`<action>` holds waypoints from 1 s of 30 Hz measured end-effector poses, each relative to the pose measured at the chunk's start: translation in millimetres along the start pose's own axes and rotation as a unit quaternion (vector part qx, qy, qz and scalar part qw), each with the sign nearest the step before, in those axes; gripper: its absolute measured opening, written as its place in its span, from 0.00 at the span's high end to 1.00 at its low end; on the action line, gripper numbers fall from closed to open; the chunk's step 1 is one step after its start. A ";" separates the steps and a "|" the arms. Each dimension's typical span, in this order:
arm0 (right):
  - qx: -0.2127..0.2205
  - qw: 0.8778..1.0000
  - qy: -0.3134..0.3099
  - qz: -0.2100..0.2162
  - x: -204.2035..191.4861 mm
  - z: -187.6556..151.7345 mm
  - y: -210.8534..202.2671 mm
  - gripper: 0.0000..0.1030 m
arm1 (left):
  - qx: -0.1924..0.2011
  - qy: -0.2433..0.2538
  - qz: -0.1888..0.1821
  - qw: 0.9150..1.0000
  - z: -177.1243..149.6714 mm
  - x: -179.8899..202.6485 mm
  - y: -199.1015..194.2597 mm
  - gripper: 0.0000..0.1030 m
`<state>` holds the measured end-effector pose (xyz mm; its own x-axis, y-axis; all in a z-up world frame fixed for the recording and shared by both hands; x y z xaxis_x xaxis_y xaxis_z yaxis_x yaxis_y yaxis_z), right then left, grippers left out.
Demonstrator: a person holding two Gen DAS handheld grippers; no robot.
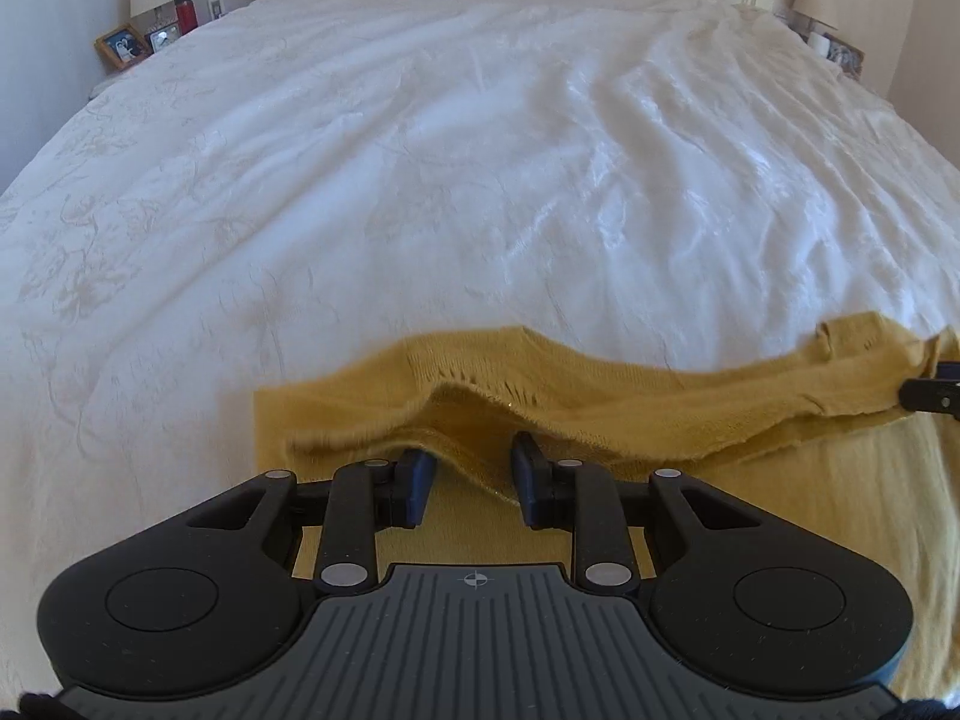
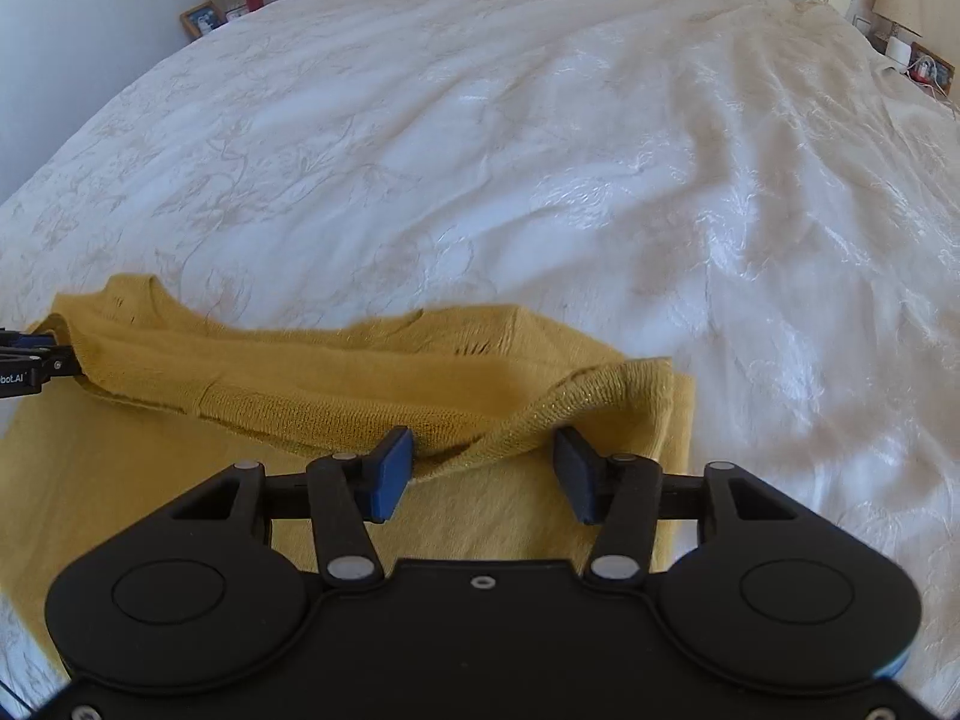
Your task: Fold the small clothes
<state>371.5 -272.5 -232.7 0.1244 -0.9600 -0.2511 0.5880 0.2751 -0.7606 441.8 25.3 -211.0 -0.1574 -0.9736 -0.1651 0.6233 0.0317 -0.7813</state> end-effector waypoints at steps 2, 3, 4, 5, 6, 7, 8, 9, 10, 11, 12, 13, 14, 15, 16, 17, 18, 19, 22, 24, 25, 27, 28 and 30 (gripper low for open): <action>0.012 1.000 0.023 -0.010 12.7 13.8 0.5 0.43 | 0.009 -0.014 0.009 1.000 14.7 -8.0 1.9 0.74; 0.017 0.999 0.031 -0.013 16.8 17.8 -1.1 0.43 | 0.013 -0.024 0.014 1.000 21.7 -12.6 1.7 0.74; 0.025 0.999 0.042 -0.015 21.4 22.5 -3.6 0.42 | 0.017 -0.030 0.016 0.999 26.0 -15.7 0.1 0.74; 0.032 0.998 0.050 -0.015 23.8 25.1 -7.1 0.42 | 0.020 -0.036 0.018 0.999 29.1 -18.1 -2.3 0.74; 0.037 0.998 0.058 -0.013 25.5 26.4 -10.7 0.42 | 0.023 -0.039 0.019 0.999 31.1 -19.4 -5.7 0.73; 0.040 0.997 0.062 -0.012 25.9 25.9 -14.1 0.41 | 0.025 -0.041 0.019 0.999 31.5 -19.7 -9.1 0.71; 0.041 0.997 0.066 -0.010 25.6 24.6 -17.0 0.41 | 0.025 -0.040 0.018 0.999 29.5 -18.3 -11.6 0.69; 0.040 0.997 0.067 -0.008 24.1 21.7 -19.5 0.39 | 0.023 -0.036 0.014 0.999 25.7 -16.5 -14.9 0.64; 0.037 0.997 0.067 -0.005 21.6 18.4 -20.5 0.36 | 0.020 -0.030 0.010 0.999 20.7 -12.0 -16.7 0.62; 0.032 0.997 0.064 -0.002 17.8 13.6 -21.3 0.33 | 0.017 -0.023 0.007 1.000 14.2 -8.4 -19.3 0.61; 0.025 0.998 0.059 0.001 13.7 8.0 -21.5 0.28 | 0.010 -0.015 0.005 1.000 4.2 -3.8 -21.6 0.61; 0.017 0.998 0.053 0.003 8.8 1.4 -21.1 0.25 | 0.003 -0.009 0.004 1.000 -5.3 0.8 -23.7 0.60; 0.009 0.999 0.048 0.004 3.5 -6.1 -21.2 0.25 | -0.007 -0.003 0.000 1.000 -15.6 5.4 -25.7 0.60; -0.001 0.999 0.043 0.006 -1.3 -14.2 -22.4 0.24 | -0.019 0.003 -0.005 1.000 -27.9 9.5 -29.3 0.60; -0.010 0.999 0.038 0.008 -6.7 -23.3 -23.8 0.20 | -0.032 0.008 -0.010 0.999 -42.1 13.2 -33.3 0.60; -0.018 0.999 0.033 0.010 -12.5 -32.2 -25.5 0.18 | -0.040 0.010 -0.011 0.999 -54.0 16.0 -37.3 0.60; -0.027 0.999 0.025 0.012 -18.4 -41.8 -26.9 0.14 | -0.048 0.014 -0.011 0.999 -66.7 18.1 -42.0 0.59; -0.036 0.999 0.017 0.013 -23.8 -51.7 -28.6 0.11 | -0.058 0.021 -0.010 0.998 -80.3 20.2 -46.7 0.57; -0.067 0.998 -0.005 0.008 -35.3 -81.0 -34.1 0.10 | -0.082 0.032 -0.015 0.996 -114.4 23.4 -59.5 0.54; -0.092 0.996 -0.017 0.000 -39.4 -101.3 -37.9 0.10 | -0.094 0.039 -0.011 0.995 -130.4 22.2 -65.1 0.51; -0.101 0.995 -0.021 -0.003 -40.3 -109.6 -40.2 0.09 | -0.098 0.042 -0.007 0.994 -138.3 18.8 -68.7 0.49; -0.115 0.993 -0.024 -0.010 -39.9 -124.3 -46.0 0.06 | -0.107 0.041 -0.004 0.993 -148.0 13.5 -72.4 0.46; -0.122 0.992 -0.020 -0.016 -37.9 -130.4 -48.2 0.04 | -0.112 0.040 -0.003 0.993 -151.4 11.2 -73.0 0.45; -0.129 0.991 0.003 -0.018 -33.0 -140.1 -51.8 0.04 | -0.116 0.043 -0.003 0.992 -154.2 8.9 -73.9 0.44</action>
Point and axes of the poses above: each gripper's, at about its wrist camera, not at the fingertips, and y roughly the way its jaws point, x to its right, z to its top, the point moved 9 cm from there along y, roughly the way its jaws point, and after that the axes turned 10 degrees about z, right-handed, at the moved point
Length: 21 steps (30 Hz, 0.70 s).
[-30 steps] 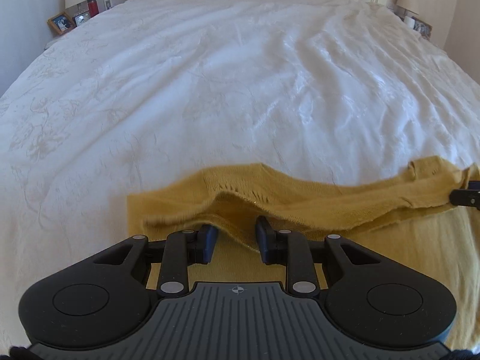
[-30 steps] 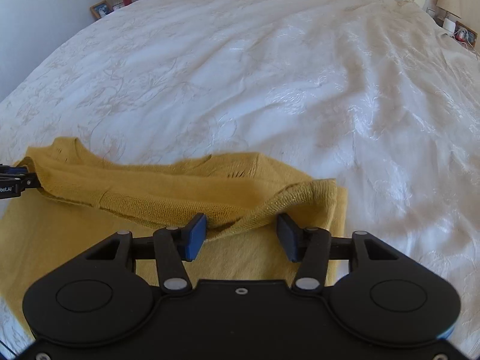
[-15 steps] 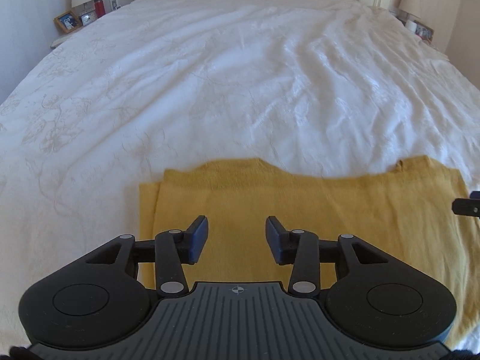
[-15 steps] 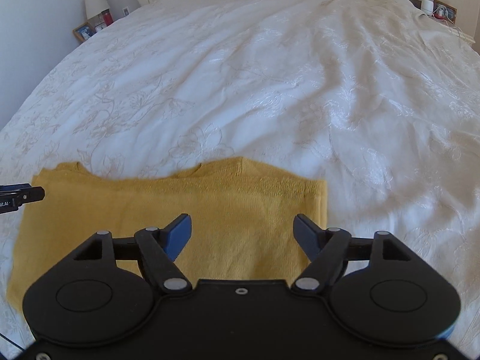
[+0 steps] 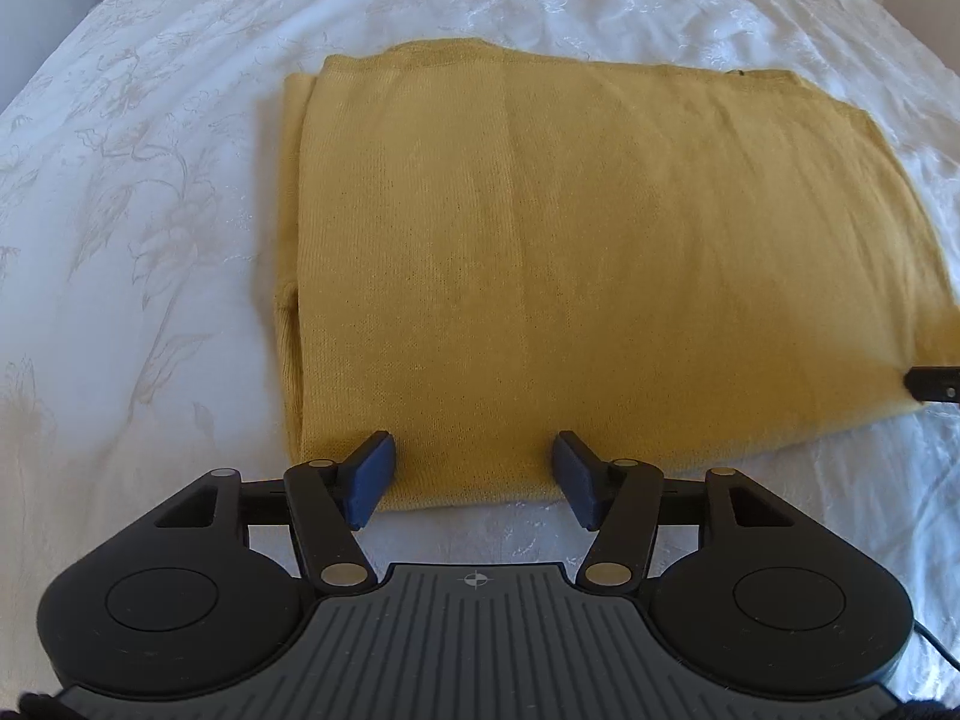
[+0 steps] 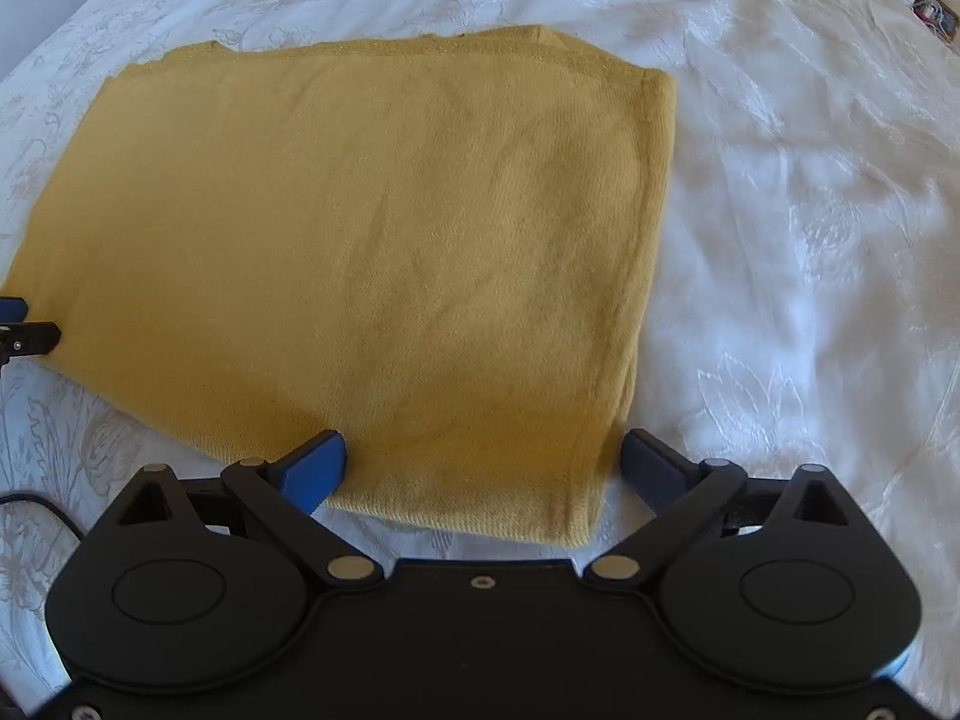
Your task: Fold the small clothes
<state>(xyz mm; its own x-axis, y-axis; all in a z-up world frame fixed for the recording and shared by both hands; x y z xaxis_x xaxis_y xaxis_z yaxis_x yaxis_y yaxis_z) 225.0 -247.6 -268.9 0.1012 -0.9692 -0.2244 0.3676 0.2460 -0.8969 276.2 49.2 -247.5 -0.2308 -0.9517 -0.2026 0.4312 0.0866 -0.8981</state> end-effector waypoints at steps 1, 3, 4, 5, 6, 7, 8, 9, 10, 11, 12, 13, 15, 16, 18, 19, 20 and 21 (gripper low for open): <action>0.001 1.000 0.010 0.001 2.4 -2.1 -1.3 0.04 | -0.002 0.005 0.001 1.000 -0.6 0.3 -0.6 0.44; 0.005 1.000 0.028 0.002 5.4 -3.7 -5.8 0.04 | -0.006 0.010 0.003 1.000 0.6 1.0 -1.2 0.44; 0.008 0.999 0.035 0.004 6.1 -3.4 -7.9 0.04 | -0.009 0.010 0.003 1.000 2.3 1.7 -1.4 0.44; 0.014 0.999 0.048 0.010 6.6 -3.0 -11.3 0.04 | -0.012 0.006 0.003 1.000 3.6 2.2 -2.6 0.44; 0.021 0.998 0.062 0.018 7.3 -2.5 -14.7 0.04 | -0.015 -0.001 0.001 1.000 5.1 2.9 -4.4 0.44; 0.028 0.996 0.076 0.026 8.0 -2.1 -18.0 0.03 | -0.019 -0.012 -0.006 1.000 7.2 3.6 -7.0 0.44; 0.035 0.995 0.091 0.036 9.4 -1.0 -21.7 0.03 | -0.021 -0.023 -0.014 0.999 9.3 4.4 -9.7 0.44; 0.041 0.993 0.104 0.044 9.9 -1.2 -25.0 0.01 | -0.024 -0.037 -0.028 0.999 11.2 6.4 -14.2 0.42; 0.047 0.991 0.116 0.051 10.5 -1.5 -28.4 0.01 | -0.027 -0.045 -0.038 0.998 13.4 8.6 -17.3 0.36; 0.050 0.989 0.127 0.058 10.3 -1.8 -30.4 0.01 | -0.031 -0.052 -0.049 0.997 15.6 11.3 -20.3 0.32; 0.053 0.987 0.137 0.065 10.4 -2.0 -32.1 0.01 | -0.031 -0.060 -0.060 0.996 18.7 14.7 -24.4 0.27; 0.054 0.985 0.146 0.070 9.3 -4.1 -34.7 0.01 | -0.028 -0.065 -0.064 0.995 21.5 16.3 -27.7 0.26; 0.055 0.982 0.161 0.079 7.7 -6.3 -37.8 0.01 | -0.016 -0.073 -0.067 0.995 28.0 20.5 -35.7 0.24; 0.055 0.981 0.168 0.082 7.3 -7.7 -39.9 0.01 | -0.012 -0.072 -0.068 0.995 31.0 23.4 -39.0 0.22; 0.057 0.978 0.180 0.090 7.1 -10.3 -43.6 0.01 | -0.009 -0.071 -0.071 0.995 35.6 28.4 -43.0 0.20; 0.057 0.976 0.187 0.096 6.8 -11.8 -45.9 0.01 | -0.008 -0.069 -0.073 0.995 37.8 30.9 -44.7 0.19; 0.059 0.974 0.194 0.102 6.8 -12.5 -48.2 0.01 | -0.005 -0.065 -0.073 0.995 40.7 33.7 -46.7 0.19; 0.061 0.972 0.198 0.108 6.5 -12.5 -50.3 0.01 | -0.003 -0.063 -0.072 0.995 43.5 35.6 -47.6 0.18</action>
Point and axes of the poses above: each gripper's, at about its wrist camera, not at the fingertips, and y roughly the way its jaws point, x to its right, z to its top, the point moved 9 cm from there along y, roughly the way its jaws point, and after that the axes turned 10 degrees about z, right-handed, at the moved point
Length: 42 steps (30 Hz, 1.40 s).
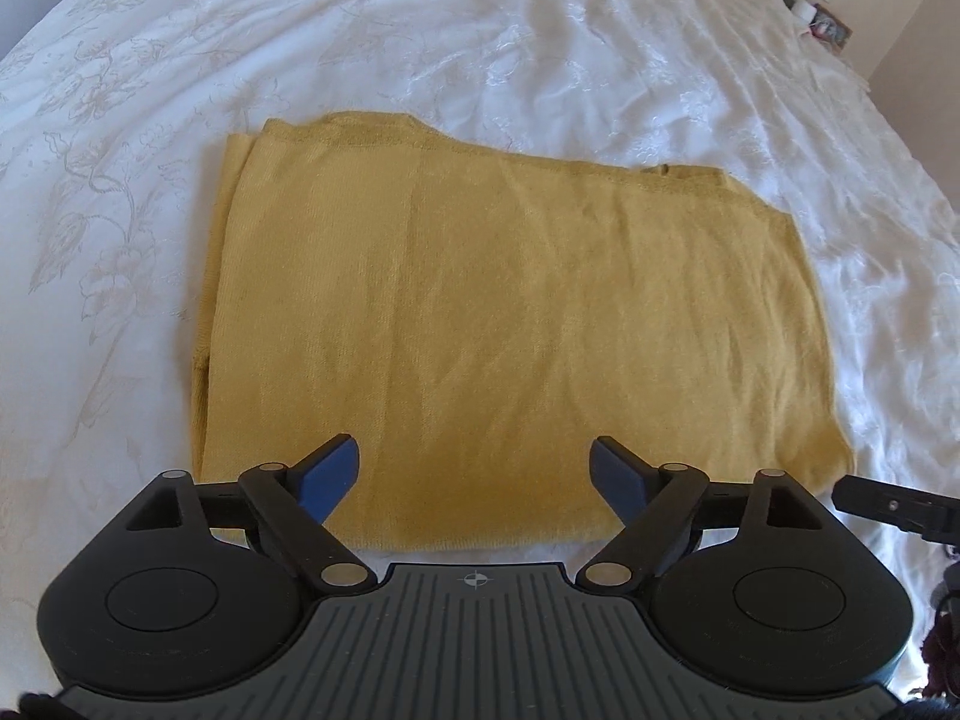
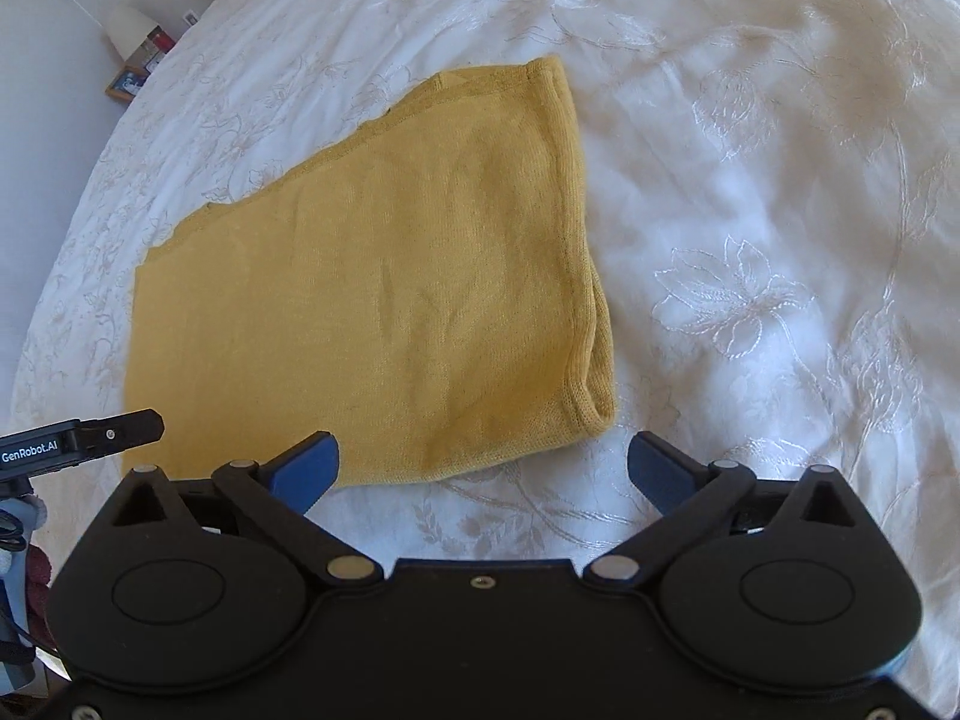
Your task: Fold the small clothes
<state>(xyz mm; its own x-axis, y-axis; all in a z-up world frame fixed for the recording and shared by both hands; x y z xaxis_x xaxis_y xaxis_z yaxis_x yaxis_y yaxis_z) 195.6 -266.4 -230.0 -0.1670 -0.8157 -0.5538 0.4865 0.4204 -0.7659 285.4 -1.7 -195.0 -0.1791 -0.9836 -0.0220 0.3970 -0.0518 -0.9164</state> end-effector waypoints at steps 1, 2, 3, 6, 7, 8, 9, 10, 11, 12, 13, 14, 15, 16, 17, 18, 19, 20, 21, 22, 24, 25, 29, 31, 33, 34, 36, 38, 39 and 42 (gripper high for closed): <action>0.001 1.000 0.004 0.006 -0.6 -0.2 -2.5 0.01 | 0.002 0.002 0.001 1.000 1.7 2.0 -0.6 0.18; 0.001 1.000 0.007 0.010 -0.7 -0.9 -5.8 0.01 | 0.004 0.004 0.003 1.000 4.2 4.4 -1.4 0.18; 0.001 1.000 0.011 0.014 -0.9 -0.9 -8.3 0.01 | 0.004 0.005 0.007 1.000 6.7 6.0 -1.9 0.18; 0.000 1.000 0.013 0.015 -0.3 0.0 -15.6 0.01 | 0.010 0.007 0.008 1.000 14.6 12.6 -3.4 0.18; 0.001 1.000 0.012 0.013 0.1 1.0 -17.3 0.01 | 0.013 0.009 0.009 1.000 17.4 14.7 -3.5 0.17; 0.001 1.000 0.010 0.012 0.4 2.3 -19.1 0.01 | 0.015 0.011 0.013 1.000 21.2 18.5 -3.2 0.17; 0.002 1.000 0.009 0.010 0.7 3.8 -21.1 0.01 | 0.015 0.013 0.016 1.000 23.3 20.2 -2.7 0.17; 0.003 1.000 0.008 0.009 1.3 5.9 -22.7 0.01 | 0.016 0.014 0.018 1.000 25.8 22.3 -2.3 0.17; 0.004 1.000 0.007 0.010 2.0 7.8 -24.5 0.01 | 0.017 0.015 0.017 1.000 28.8 24.6 -2.1 0.17; 0.005 1.000 0.008 0.012 2.8 9.7 -26.0 0.01 | 0.018 0.014 0.018 1.000 31.0 26.2 -1.6 0.17; 0.006 1.000 0.009 0.015 3.5 11.9 -27.1 0.01 | 0.018 0.013 0.019 1.000 34.6 28.2 -0.1 0.17; 0.006 1.000 0.010 0.017 4.3 14.2 -27.9 0.01 | 0.018 0.013 0.022 1.000 37.6 29.6 1.6 0.17; 0.007 1.000 0.011 0.019 5.0 16.8 -28.7 0.01 | 0.017 0.013 0.024 0.999 41.0 31.0 3.8 0.17; 0.008 1.000 0.012 0.021 6.0 19.3 -29.4 0.01 | 0.017 0.013 0.025 0.999 44.4 32.3 6.2 0.17; 0.009 1.000 0.012 0.022 6.9 21.7 -29.8 0.01 | 0.016 0.013 0.027 0.999 48.0 33.3 8.9 0.17; 0.010 1.000 0.013 0.022 7.7 24.0 -30.2 0.01 | 0.015 0.013 0.030 0.999 51.7 34.2 11.9 0.17; 0.011 1.000 0.014 0.023 8.5 26.4 -30.4 0.01 | 0.013 0.014 0.033 0.999 55.8 35.0 15.5 0.17; 0.013 1.000 0.017 0.024 9.3 28.8 -30.3 0.01 | 0.012 0.014 0.035 0.999 59.3 36.0 18.6 0.17; 0.014 0.999 0.019 0.025 10.2 31.0 -30.2 0.01 | 0.011 0.013 0.037 0.999 63.3 37.5 22.0 0.17; 0.015 0.999 0.021 0.027 11.3 33.4 -29.9 0.01 | 0.010 0.013 0.039 0.999 67.3 39.2 25.5 0.17; 0.016 0.999 0.024 0.030 13.6 38.2 -28.4 0.01 | 0.008 0.015 0.042 0.999 75.1 42.4 32.9 0.17; 0.016 0.999 0.025 0.031 14.7 40.5 -27.1 0.01 | 0.007 0.017 0.046 0.999 78.8 43.9 37.1 0.17; 0.013 0.999 0.027 0.034 19.1 50.8 -18.8 0.01 | -0.002 0.020 0.055 0.998 90.6 48.8 55.2 0.17; 0.011 0.999 0.028 0.039 20.7 56.9 -14.0 0.01 | -0.007 0.023 0.059 0.998 94.0 51.1 63.9 0.17; 0.011 0.999 0.027 0.045 21.4 62.7 -9.2 0.01 | -0.015 0.031 0.063 0.997 96.2 53.4 75.6 0.17; 0.010 0.998 0.025 0.048 21.9 66.2 -6.2 0.01 | -0.020 0.035 0.065 0.997 96.3 54.2 80.9 0.17; 0.009 0.998 0.021 0.055 23.3 72.8 0.0 0.01 | -0.031 0.040 0.069 0.996 95.7 54.8 92.4 0.17; 0.005 0.998 0.020 0.062 25.1 79.6 6.9 0.01 | -0.039 0.043 0.073 0.996 94.6 54.7 101.8 0.11; 0.005 0.998 0.020 0.067 25.8 83.1 10.0 0.01 | -0.040 0.043 0.075 0.995 94.1 54.6 104.7 0.10; 0.003 0.997 0.020 0.081 28.4 92.8 19.6 0.01 | -0.045 0.037 0.075 0.995 92.7 52.1 111.9 0.04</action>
Point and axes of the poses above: each gripper's, at about its wrist camera, not at the fingertips, and y roughly the way its jaws point, x to its right, z to its top, the point moved 9 cm from there along y, roughly the way its jaws point, and after that the axes turned 10 degrees about z, right-handed, at the moved point
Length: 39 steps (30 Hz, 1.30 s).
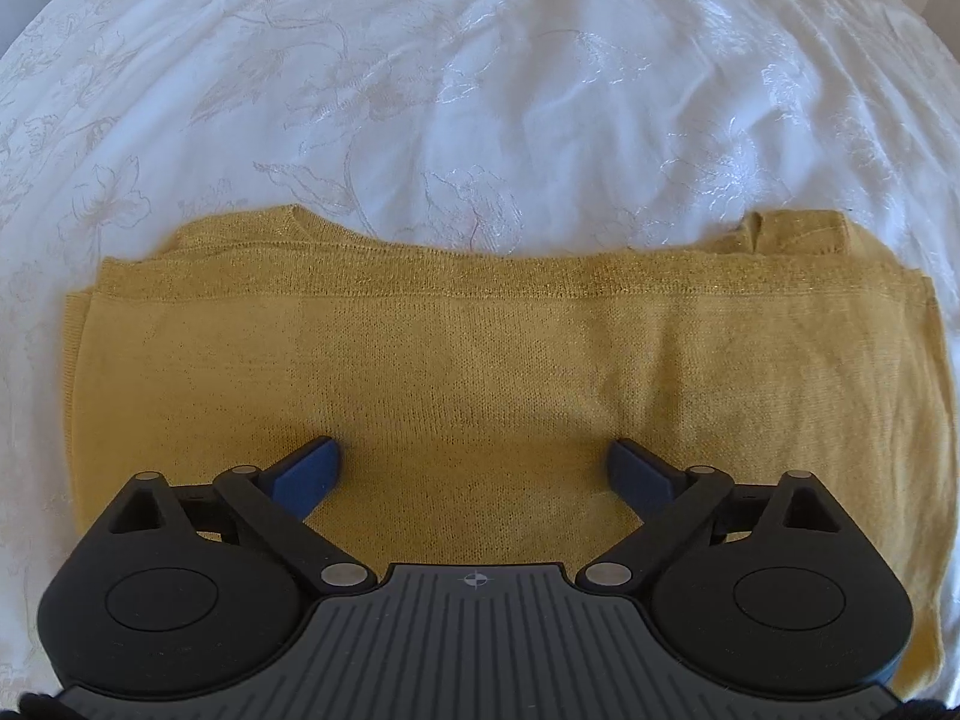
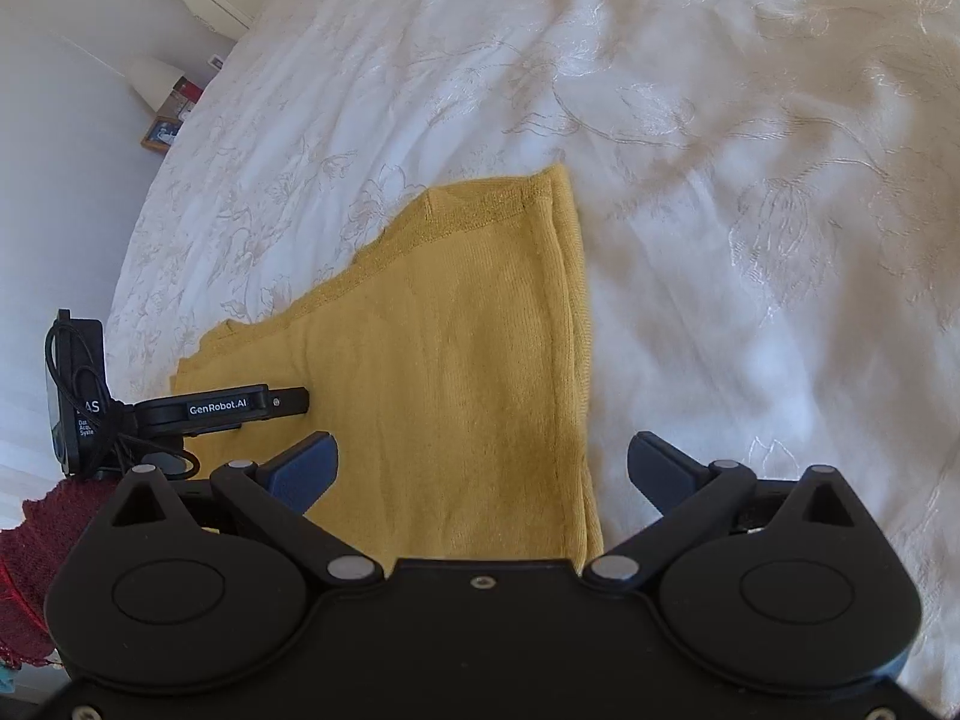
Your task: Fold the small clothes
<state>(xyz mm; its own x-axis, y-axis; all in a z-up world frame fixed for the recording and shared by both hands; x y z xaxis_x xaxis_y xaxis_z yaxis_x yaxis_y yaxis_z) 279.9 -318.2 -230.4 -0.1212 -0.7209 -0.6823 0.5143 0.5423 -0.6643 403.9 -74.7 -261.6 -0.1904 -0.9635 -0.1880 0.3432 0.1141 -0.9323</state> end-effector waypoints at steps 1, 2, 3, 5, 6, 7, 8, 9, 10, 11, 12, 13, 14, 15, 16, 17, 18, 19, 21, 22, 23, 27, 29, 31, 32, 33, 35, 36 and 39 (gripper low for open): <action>-0.004 1.000 0.001 0.006 1.8 2.6 4.1 0.01 | -0.001 -0.002 0.000 1.000 -0.6 -0.5 1.5 0.00; -0.010 1.000 0.003 0.012 3.4 4.3 8.5 0.01 | -0.001 -0.003 0.001 1.000 -1.4 -0.7 2.7 0.00; -0.016 1.000 0.006 0.018 5.5 5.4 12.9 0.01 | -0.001 -0.003 0.000 1.000 -2.0 -0.8 3.5 0.00; -0.029 0.999 0.014 0.027 10.6 6.6 22.1 0.01 | 0.000 -0.005 -0.001 1.000 -3.7 -1.8 5.2 0.00; -0.036 0.999 0.018 0.029 13.9 6.2 26.7 0.01 | 0.000 -0.006 -0.001 1.000 -4.4 -2.3 5.9 0.00; -0.041 0.998 0.020 0.030 16.5 5.6 30.7 0.01 | 0.000 -0.006 -0.001 1.000 -5.0 -2.5 6.4 0.00; -0.048 0.998 0.022 0.031 19.3 5.1 35.7 0.00 | 0.000 -0.006 -0.001 1.000 -5.5 -2.7 7.0 0.00; -0.054 0.998 0.021 0.033 21.1 4.9 39.6 0.00 | -0.001 -0.006 -0.001 1.000 -4.4 -3.2 7.0 0.00; -0.058 0.997 0.021 0.035 22.1 4.8 42.9 0.00 | -0.002 -0.007 -0.001 1.000 -4.6 -3.3 7.6 0.00; -0.060 0.997 0.020 0.038 22.6 5.0 45.2 0.00 | -0.003 -0.008 -0.001 1.000 -4.9 -4.0 7.8 0.00; -0.061 0.997 0.020 0.042 22.9 6.0 47.0 0.00 | -0.004 -0.009 0.001 1.000 -4.8 -3.9 8.4 0.00; -0.060 0.997 0.022 0.047 23.7 7.1 48.2 0.00 | -0.006 -0.011 0.003 1.000 -3.4 -2.4 9.3 0.00; -0.058 0.997 0.026 0.053 25.0 8.3 48.8 0.00 | -0.007 -0.012 0.004 1.000 -2.3 -1.3 9.9 0.00; -0.055 0.996 0.033 0.058 27.1 9.7 48.7 0.00 | -0.009 -0.012 0.006 1.000 -2.3 -1.0 10.2 0.00; -0.053 0.996 0.041 0.064 29.3 10.6 48.1 0.00 | -0.010 -0.012 0.006 1.000 -2.1 -1.0 10.7 0.00; -0.051 0.995 0.050 0.069 30.9 11.6 47.3 0.00 | -0.014 -0.010 0.006 1.000 -0.7 -1.0 10.9 0.00; -0.049 0.994 0.057 0.074 32.8 12.2 46.1 0.00 | -0.017 -0.008 0.004 1.000 -0.1 -1.4 10.5 0.00; -0.047 0.994 0.062 0.078 33.9 12.5 44.7 0.00 | -0.021 -0.009 -0.001 1.000 4.0 -1.9 7.8 0.00; -0.043 0.993 0.066 0.084 35.5 11.4 42.3 0.00 | -0.016 -0.015 -0.005 1.000 6.1 -4.8 -1.1 0.02; -0.042 0.993 0.066 0.085 35.5 10.5 41.3 0.00 | -0.011 -0.018 -0.005 1.000 5.0 -6.3 -7.9 0.02; -0.040 0.994 0.064 0.085 35.9 11.6 43.0 0.00 | -0.006 -0.019 -0.006 1.000 2.6 -6.6 -14.0 0.02; -0.038 0.995 0.053 0.078 33.3 9.5 43.9 0.00 | 0.001 -0.020 -0.013 1.000 -21.4 -1.6 -38.0 0.02; -0.037 0.995 0.052 0.077 32.6 9.8 44.7 0.00 | -0.001 -0.015 -0.012 1.000 -37.9 2.3 -45.2 0.02; -0.039 0.995 0.049 0.076 32.1 9.8 44.7 0.00 | -0.005 -0.003 -0.006 1.000 -54.1 6.6 -50.4 0.02; -0.039 0.995 0.046 0.077 32.1 9.7 44.7 0.00 | -0.009 0.003 -0.004 1.000 -62.0 8.4 -50.6 0.02; -0.040 0.995 0.042 0.077 31.9 9.3 44.6 0.00 | -0.015 0.008 -0.002 1.000 -69.5 10.1 -49.8 0.02; -0.039 0.995 0.036 0.081 31.5 8.5 44.6 0.00 | -0.032 0.012 -0.004 0.999 -85.2 13.3 -44.1 0.02; -0.039 0.995 0.033 0.083 31.4 8.1 44.9 0.00 | -0.039 0.012 -0.005 0.999 -92.4 13.4 -41.1 0.02; -0.036 0.994 0.035 0.093 30.9 8.2 46.6 0.00 | -0.040 0.011 -0.005 0.999 -100.4 13.7 -33.2 0.00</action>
<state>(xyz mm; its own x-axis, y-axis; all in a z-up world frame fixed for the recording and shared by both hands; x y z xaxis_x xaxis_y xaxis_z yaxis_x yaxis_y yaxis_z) 307.1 -318.8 -280.0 -0.0889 -0.5746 -0.8136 0.4715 0.6952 -0.5425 297.6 -67.5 -264.3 -0.2131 -0.9593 -0.1851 0.2666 0.1252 -0.9557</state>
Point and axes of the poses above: each gripper's, at about its wrist camera, not at the fingertips, and y roughly the way its jaws point, x to its right, z to its top, the point moved 9 cm from there along y, roughly the way its jaws point, and after that the axes turned 10 degrees about z, right-handed, at the moved point
